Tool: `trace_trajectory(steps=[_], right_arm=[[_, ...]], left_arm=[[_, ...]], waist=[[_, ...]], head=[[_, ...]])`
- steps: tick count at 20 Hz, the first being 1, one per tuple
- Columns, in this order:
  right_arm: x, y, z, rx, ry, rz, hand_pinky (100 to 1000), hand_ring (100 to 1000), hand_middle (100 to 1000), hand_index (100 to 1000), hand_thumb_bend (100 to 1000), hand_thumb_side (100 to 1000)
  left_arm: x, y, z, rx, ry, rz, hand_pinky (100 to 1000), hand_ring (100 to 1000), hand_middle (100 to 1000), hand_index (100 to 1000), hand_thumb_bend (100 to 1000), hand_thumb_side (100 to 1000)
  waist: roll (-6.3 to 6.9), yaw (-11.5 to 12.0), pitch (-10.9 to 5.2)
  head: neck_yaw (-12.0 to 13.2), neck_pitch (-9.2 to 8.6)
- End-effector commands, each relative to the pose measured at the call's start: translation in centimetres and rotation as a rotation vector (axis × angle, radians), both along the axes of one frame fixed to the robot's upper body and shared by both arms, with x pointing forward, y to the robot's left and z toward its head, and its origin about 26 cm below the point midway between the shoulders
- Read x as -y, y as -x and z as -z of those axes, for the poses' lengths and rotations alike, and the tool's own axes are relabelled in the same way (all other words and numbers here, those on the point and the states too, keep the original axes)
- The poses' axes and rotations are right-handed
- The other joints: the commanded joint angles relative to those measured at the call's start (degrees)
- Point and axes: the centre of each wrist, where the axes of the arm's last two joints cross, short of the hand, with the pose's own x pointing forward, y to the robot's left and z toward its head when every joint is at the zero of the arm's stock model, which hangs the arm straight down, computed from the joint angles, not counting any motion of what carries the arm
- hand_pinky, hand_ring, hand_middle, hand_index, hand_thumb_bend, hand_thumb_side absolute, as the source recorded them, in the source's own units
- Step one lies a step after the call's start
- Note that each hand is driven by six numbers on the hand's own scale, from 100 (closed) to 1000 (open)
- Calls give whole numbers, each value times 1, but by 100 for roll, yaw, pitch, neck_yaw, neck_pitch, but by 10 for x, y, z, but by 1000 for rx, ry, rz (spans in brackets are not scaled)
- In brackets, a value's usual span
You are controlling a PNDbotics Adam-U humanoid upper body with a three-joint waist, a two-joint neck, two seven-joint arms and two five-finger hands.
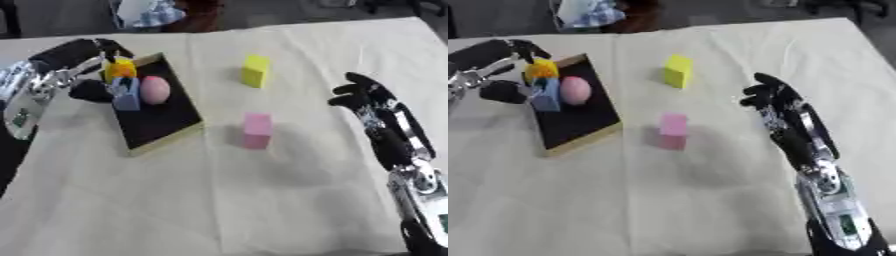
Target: Pick up objects on the table and place them in the box.
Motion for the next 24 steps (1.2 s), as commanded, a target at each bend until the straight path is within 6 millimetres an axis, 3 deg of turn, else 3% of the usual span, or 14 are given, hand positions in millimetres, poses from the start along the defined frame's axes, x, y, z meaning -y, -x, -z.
trace_trajectory(steps=[1,6,8,12,18,24], right_arm=[[8,-5,-15,44,70,-14,854,696,696,884,100,563],[13,-26,-42,118,279,-104,860,725,735,918,100,549],[12,-36,-52,150,395,-165,873,767,778,938,100,568],[4,-56,-66,211,670,-299,895,847,868,969,100,517],[-2,-77,-57,225,999,-395,897,879,902,980,100,503],[-6,-92,-43,231,1150,-378,887,880,901,980,100,487]], left_arm=[[-13,21,-43,95,131,17,810,739,785,895,100,561],[-30,59,-51,101,373,78,815,711,754,883,100,681],[-35,74,-45,76,457,97,816,703,745,881,100,704],[-41,97,-30,27,602,114,820,692,734,879,100,737],[-46,116,-5,-40,751,92,810,668,710,874,100,781],[-49,128,16,-94,814,54,807,659,701,873,100,812]], waist=[[-51,22,-154],[-88,138,-163],[-110,193,-167],[-148,283,-180],[-178,369,-199],[-180,386,-217]], head=[[-46,-4],[-137,-5],[-179,-1],[-246,-17],[-330,-28],[-368,-38]])
